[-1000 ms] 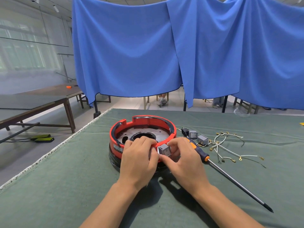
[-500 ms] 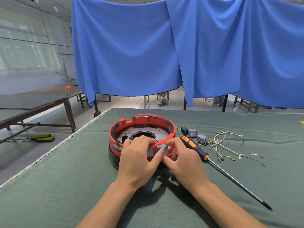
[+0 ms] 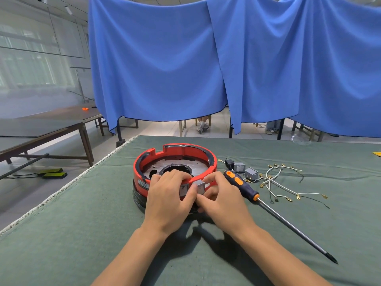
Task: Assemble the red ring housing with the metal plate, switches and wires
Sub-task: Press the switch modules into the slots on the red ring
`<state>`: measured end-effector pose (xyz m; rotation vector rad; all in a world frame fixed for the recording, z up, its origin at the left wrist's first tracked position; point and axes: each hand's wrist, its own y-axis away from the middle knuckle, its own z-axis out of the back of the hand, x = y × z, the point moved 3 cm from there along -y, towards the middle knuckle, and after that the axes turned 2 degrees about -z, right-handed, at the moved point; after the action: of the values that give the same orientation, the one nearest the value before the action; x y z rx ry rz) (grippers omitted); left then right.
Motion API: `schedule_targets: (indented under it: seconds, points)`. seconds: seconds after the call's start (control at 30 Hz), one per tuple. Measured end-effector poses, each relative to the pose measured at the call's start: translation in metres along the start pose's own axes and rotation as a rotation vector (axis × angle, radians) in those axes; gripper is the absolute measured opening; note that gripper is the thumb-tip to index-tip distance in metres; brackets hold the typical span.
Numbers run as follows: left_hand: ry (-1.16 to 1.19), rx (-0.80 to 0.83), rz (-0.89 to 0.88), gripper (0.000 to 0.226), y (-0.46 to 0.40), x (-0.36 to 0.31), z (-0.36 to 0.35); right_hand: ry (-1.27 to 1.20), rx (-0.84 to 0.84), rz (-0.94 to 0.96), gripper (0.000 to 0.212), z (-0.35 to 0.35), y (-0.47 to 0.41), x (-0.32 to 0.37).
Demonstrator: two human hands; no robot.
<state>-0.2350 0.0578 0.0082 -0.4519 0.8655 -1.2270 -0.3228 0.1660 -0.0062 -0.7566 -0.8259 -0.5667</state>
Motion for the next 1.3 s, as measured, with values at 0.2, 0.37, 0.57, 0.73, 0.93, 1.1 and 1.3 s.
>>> schedule_targets:
  seconds: [0.2,0.37,0.57,0.73,0.93,1.1,1.3]
  points:
    - [0.048,0.012,-0.023,0.037,0.0,0.004,0.0,0.037,-0.028,0.105,0.008,0.014,-0.007,-0.004]
    - [0.064,0.02,-0.048,0.028,-0.001,0.004,0.003,0.301,-0.024,0.211,0.04,0.024,-0.013,-0.002]
    - [0.137,0.027,-0.029,0.023,-0.002,0.003,0.007,0.241,0.134,0.194,0.021,0.021,-0.022,-0.005]
    - [0.236,0.059,0.04,0.025,-0.007,0.004,0.01,0.134,0.126,0.179,0.015,0.019,-0.027,-0.003]
    - [0.361,0.08,0.104,0.018,-0.011,0.005,0.011,0.154,0.087,0.159,0.009,0.014,-0.029,-0.005]
    - [0.272,0.097,0.026,0.02,-0.008,0.009,0.013,0.086,0.152,0.173,0.018,0.019,-0.026,-0.003]
    - [0.205,0.136,-0.02,0.033,-0.006,0.01,0.014,0.086,0.224,0.163,0.031,0.027,-0.024,-0.001]
